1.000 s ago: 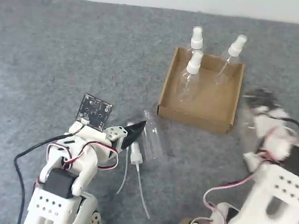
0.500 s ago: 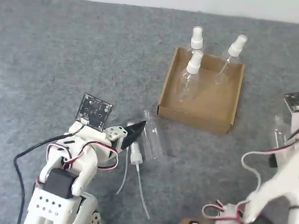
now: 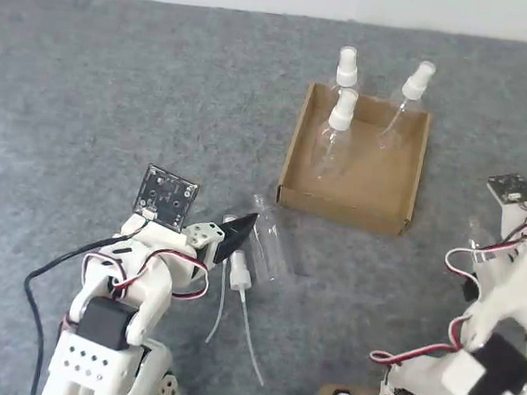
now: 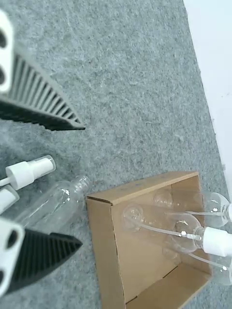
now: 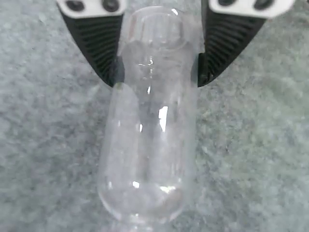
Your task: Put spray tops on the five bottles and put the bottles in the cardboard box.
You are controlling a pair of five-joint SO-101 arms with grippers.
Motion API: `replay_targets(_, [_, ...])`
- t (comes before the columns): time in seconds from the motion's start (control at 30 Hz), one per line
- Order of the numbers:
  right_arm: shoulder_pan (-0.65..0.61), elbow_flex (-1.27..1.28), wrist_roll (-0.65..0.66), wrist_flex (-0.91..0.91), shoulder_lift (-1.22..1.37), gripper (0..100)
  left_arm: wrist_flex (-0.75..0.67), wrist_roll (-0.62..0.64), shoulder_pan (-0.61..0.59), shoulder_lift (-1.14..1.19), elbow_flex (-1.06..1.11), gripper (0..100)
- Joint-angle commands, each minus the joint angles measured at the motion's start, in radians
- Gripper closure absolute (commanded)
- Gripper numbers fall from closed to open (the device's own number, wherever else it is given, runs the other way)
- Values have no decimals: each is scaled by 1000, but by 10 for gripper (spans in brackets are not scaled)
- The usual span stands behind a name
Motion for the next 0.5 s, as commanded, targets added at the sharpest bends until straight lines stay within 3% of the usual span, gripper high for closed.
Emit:
replay_targets(0.0, [10, -54, -35, -33, 44, 888, -25, 12, -3, -3, -18, 684])
replay_targets(0.47, [15, -51, -44, -21, 82, 668, 41, 31, -3, -2, -71, 684])
